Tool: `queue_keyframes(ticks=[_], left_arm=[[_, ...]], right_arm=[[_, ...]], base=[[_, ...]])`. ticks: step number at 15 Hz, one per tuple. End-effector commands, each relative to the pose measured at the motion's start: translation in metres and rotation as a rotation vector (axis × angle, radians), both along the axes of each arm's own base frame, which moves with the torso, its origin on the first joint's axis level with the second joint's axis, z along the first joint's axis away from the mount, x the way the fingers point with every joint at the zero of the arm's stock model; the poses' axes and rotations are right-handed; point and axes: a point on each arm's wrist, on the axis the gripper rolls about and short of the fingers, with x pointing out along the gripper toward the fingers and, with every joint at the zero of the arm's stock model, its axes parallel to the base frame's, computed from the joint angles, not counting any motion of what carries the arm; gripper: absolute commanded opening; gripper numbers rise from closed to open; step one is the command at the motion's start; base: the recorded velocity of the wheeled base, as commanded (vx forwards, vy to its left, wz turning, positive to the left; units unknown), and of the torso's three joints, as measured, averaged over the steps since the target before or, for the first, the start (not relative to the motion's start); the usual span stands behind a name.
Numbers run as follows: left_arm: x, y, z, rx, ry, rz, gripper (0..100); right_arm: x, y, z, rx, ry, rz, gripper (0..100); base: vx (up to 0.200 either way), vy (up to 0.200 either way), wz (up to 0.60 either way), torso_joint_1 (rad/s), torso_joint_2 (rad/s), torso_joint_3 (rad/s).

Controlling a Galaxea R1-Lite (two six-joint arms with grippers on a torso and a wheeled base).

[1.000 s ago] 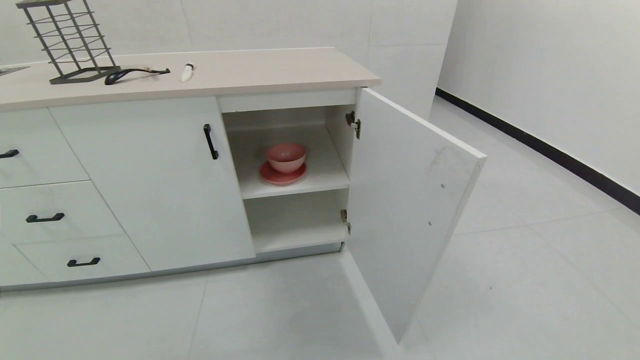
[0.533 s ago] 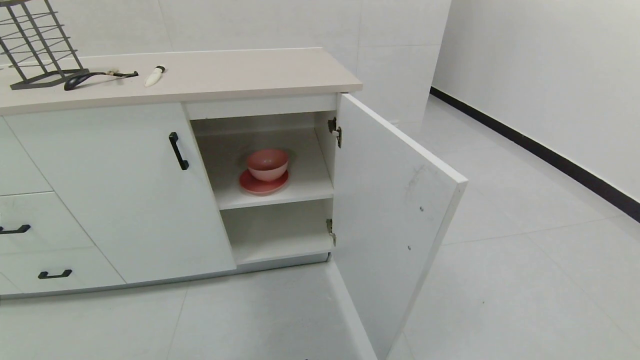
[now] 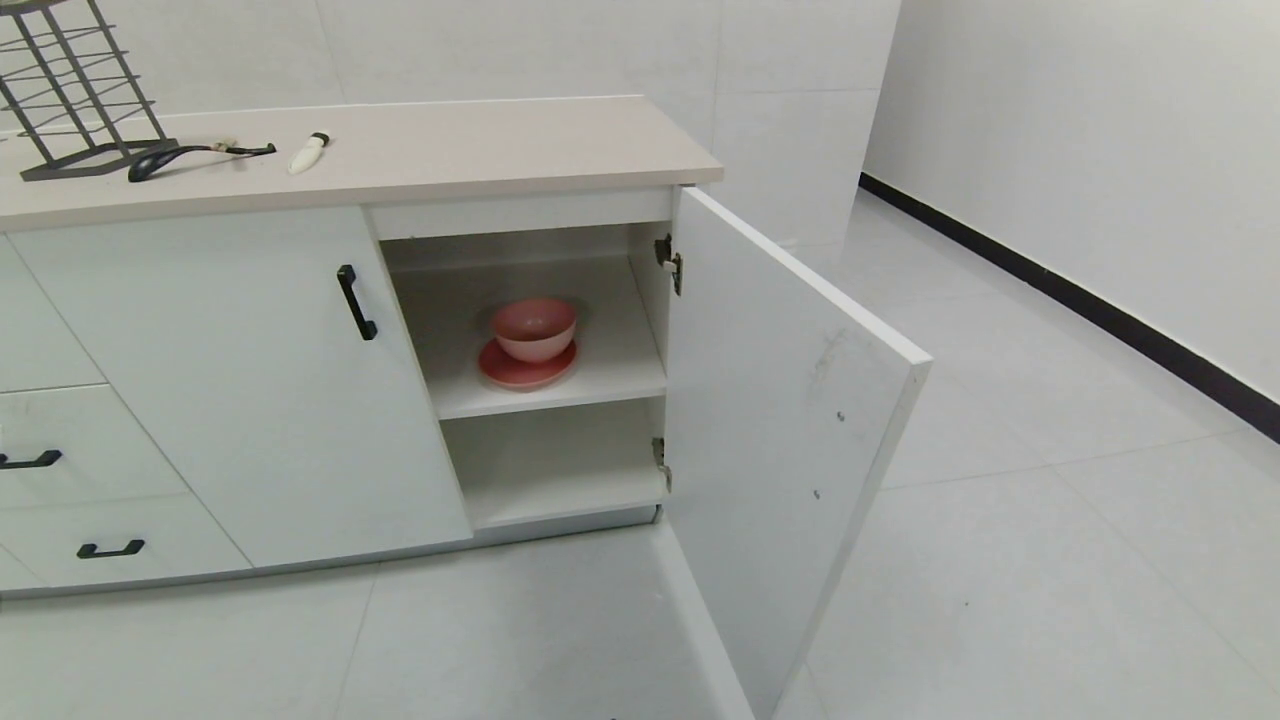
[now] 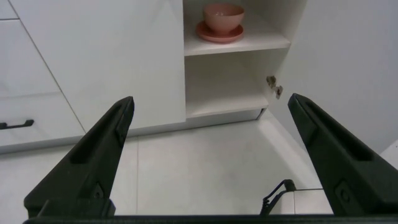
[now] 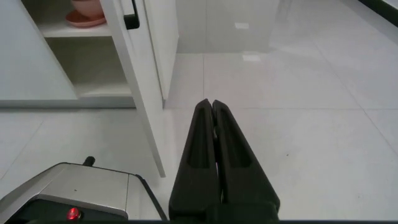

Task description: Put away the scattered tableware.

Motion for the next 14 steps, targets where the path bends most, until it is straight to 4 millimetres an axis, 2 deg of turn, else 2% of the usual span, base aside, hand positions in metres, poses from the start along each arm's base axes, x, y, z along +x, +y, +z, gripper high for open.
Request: queue_keyframes(ticks=[1,3,5,7,11,12,13,14], left_arm=[[0.0,0.0,0.0,-0.003,-0.001,0.002,100],[0.0,0.0,0.0,-0.003,-0.001,0.002,100],[0.0,0.0,0.0,-0.005,-0.001,0.002,100],[0.0,0.0,0.0,0.0,0.0,0.001,100],[0.0,0.0,0.0,0.0,0.0,0.001,100],[0.0,0.0,0.0,-0.002,0.0,0.001,100],[0.0,0.0,0.0,-0.003,0.0,0.001,100],[0.0,0.0,0.0,-0.005,-0.001,0.001,100]], right_arm=[[0.0,0.0,0.0,-0.003,0.002,0.001,0],[0.001,0.0,0.005,0.006,-0.048,0.003,0],[-0.001,0.001,0.024,0.0,-0.239,0.014,0],[-0.001,0.003,0.032,-0.021,-0.249,0.129,0],[0.033,0.01,0.08,-0.026,-0.096,0.237,0],[0.046,0.012,0.086,-0.027,-0.072,0.253,0],[0.049,0.012,0.087,-0.027,-0.069,0.253,0],[0.069,0.015,0.089,-0.032,-0.057,0.258,0]], base=[[-0.2,0.0,0.0,0.002,0.01,0.002],[-0.1,0.0,0.0,0.004,0.0,-0.001],[0.0,0.0,0.0,0.0,0.0,0.0],[0.0,0.0,0.0,0.0,0.0,0.0],[0.0,0.0,0.0,0.0,0.0,0.0],[0.0,0.0,0.0,0.0,0.0,0.0],[0.0,0.0,0.0,0.0,0.0,0.0],[0.0,0.0,0.0,0.0,0.0,0.0]])
